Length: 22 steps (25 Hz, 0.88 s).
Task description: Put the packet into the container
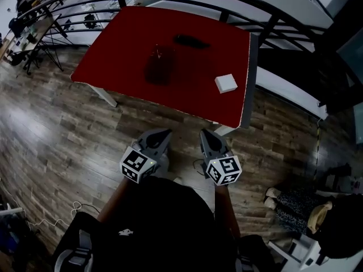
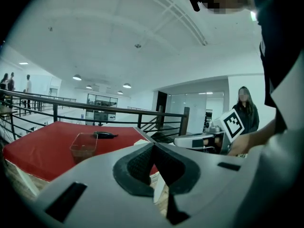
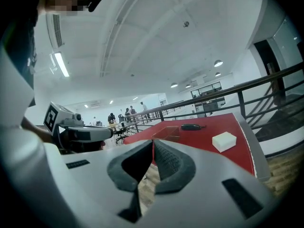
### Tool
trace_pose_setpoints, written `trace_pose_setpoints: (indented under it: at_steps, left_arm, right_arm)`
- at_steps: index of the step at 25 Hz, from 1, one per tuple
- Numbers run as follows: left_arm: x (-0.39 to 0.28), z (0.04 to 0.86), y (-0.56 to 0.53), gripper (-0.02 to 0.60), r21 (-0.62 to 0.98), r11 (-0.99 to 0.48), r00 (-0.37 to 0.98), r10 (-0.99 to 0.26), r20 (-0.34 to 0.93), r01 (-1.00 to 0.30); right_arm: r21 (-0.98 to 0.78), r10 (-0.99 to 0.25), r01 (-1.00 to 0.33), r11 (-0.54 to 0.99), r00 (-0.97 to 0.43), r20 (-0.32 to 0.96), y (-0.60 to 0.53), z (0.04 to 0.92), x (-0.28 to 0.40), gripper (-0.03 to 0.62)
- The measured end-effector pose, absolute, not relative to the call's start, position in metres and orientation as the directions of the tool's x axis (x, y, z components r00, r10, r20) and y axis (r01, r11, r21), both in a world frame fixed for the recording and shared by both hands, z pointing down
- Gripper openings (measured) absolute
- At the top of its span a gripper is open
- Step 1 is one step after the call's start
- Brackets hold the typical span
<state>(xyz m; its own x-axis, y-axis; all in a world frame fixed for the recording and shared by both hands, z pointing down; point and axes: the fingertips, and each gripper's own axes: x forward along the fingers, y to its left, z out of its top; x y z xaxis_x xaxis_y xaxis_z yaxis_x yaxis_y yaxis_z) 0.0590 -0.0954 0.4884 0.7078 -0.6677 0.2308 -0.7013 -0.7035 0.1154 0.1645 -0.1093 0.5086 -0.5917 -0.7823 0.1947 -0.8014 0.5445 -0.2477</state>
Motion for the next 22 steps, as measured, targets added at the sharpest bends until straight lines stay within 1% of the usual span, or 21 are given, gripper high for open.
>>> trace_pose_setpoints:
  at_steps: [10,17,18,19,20,22]
  left_arm:
    - [0.029,0.486,-0.202,0.005,0.127,-0.737,0.742,-0.628,0.234,-0.664]
    - [0.019,0.487,-0.247,0.005,0.143,-0.759,0.767,-0.599,0.229,-0.635]
    - [0.016,0.487,-0.252,0.005,0.145,-0.760,0.769,-0.597,0.229,-0.633]
    - [0.013,0.487,-0.257,0.005,0.147,-0.761,0.771,-0.595,0.229,-0.631]
    - [0.011,0.487,-0.261,0.005,0.148,-0.763,0.772,-0.593,0.228,-0.629]
    - [0.008,0.489,-0.269,0.005,0.146,-0.767,0.776,-0.588,0.228,-0.625]
  right_arm:
    - [-0.233,-0.788,-0.831,0.505,-0.554,0.270,-0.210,0.521,0.139,0.023]
    - [-0.196,-0.797,-0.869,0.454,-0.494,0.346,-0.257,0.544,0.150,0.031]
    - [-0.196,-0.795,-0.874,0.444,-0.486,0.362,-0.263,0.550,0.153,0.060]
    - [-0.195,-0.791,-0.878,0.438,-0.479,0.380,-0.269,0.556,0.158,0.115]
    - [-0.188,-0.787,-0.882,0.432,-0.470,0.399,-0.276,0.562,0.163,0.144]
    - [-0.160,-0.783,-0.894,0.419,-0.445,0.434,-0.291,0.574,0.179,0.155]
